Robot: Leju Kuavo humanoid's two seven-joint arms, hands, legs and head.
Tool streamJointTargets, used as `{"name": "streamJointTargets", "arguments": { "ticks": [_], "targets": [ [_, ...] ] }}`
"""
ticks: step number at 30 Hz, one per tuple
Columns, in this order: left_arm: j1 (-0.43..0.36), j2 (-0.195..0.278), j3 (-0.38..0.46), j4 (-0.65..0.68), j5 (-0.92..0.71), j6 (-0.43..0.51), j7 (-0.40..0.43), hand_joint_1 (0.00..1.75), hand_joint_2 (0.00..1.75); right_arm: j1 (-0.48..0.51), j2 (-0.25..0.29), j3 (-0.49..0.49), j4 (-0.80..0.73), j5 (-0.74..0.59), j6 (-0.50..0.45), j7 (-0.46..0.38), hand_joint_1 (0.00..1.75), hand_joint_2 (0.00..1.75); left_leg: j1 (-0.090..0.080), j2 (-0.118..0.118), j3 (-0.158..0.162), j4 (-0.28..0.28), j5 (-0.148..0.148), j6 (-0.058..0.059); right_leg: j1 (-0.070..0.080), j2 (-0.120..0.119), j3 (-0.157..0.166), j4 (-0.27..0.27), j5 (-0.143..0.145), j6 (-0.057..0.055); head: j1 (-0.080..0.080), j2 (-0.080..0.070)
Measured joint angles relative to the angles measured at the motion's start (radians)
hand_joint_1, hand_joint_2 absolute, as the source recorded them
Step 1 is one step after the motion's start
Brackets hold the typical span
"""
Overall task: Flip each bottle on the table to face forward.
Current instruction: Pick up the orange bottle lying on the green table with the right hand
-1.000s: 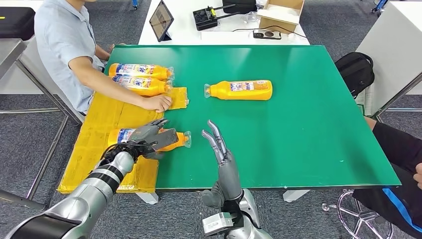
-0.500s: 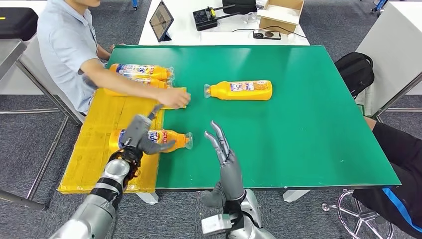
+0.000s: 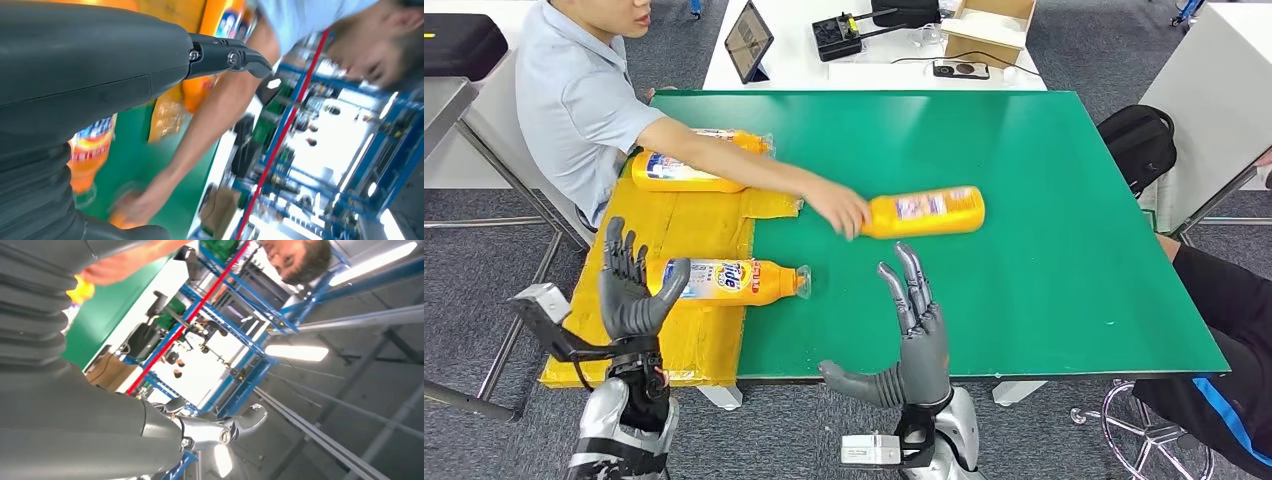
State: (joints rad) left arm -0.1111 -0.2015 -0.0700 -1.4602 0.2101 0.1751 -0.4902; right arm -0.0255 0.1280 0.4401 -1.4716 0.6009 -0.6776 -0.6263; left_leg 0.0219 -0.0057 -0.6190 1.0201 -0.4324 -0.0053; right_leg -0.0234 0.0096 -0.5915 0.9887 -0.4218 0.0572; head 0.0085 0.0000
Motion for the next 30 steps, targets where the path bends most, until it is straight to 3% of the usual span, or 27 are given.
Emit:
{"name": "streamJointTargets", "arguments": {
  "ticks": [5, 7, 14, 20, 30],
  "targets": [
    [0.177, -0.003, 0.018, -0.169, -0.170, 0.132, -0.092, 0.00, 1.75, -0.008, -0.090, -0.086, 0.109, 0.290, 0.182, 0.354, 0.00, 1.75, -0.001, -0.002, 0.000, 0.000, -0.001, 0.000, -0.001, -0.001, 0.000, -0.001, -0.001, 0.002, 0.000, 0.000],
    [0.229, -0.004, 0.023, -0.229, -0.228, 0.153, -0.107, 0.00, 1.75, -0.012, -0.127, -0.139, 0.143, 0.350, 0.234, 0.415, 0.00, 1.75, -0.001, -0.005, -0.002, 0.000, 0.000, 0.001, -0.001, -0.003, 0.000, -0.001, -0.002, 0.003, 0.000, 0.000],
    [0.271, -0.006, 0.021, -0.328, -0.303, 0.197, -0.102, 0.00, 1.75, -0.032, -0.175, -0.227, 0.210, 0.439, 0.320, 0.517, 0.00, 1.75, 0.000, -0.004, -0.001, 0.000, 0.000, 0.001, 0.000, -0.003, 0.000, -0.001, -0.002, 0.003, 0.000, 0.000],
    [0.272, -0.006, 0.017, -0.341, -0.316, 0.213, -0.082, 0.00, 1.75, -0.069, -0.187, -0.250, 0.280, 0.486, 0.329, 0.586, 0.00, 1.75, 0.000, -0.003, -0.001, 0.000, 0.000, 0.001, 0.000, -0.003, 0.000, 0.000, -0.001, 0.003, 0.000, 0.000],
    [0.239, -0.005, -0.001, -0.329, -0.312, 0.211, -0.070, 0.00, 1.75, -0.227, -0.191, -0.267, 0.487, 0.479, 0.304, 0.556, 0.00, 1.75, -0.001, -0.003, -0.001, 0.000, 0.001, 0.001, -0.001, -0.003, 0.001, 0.000, -0.001, 0.004, 0.000, 0.000]
  ]
}}
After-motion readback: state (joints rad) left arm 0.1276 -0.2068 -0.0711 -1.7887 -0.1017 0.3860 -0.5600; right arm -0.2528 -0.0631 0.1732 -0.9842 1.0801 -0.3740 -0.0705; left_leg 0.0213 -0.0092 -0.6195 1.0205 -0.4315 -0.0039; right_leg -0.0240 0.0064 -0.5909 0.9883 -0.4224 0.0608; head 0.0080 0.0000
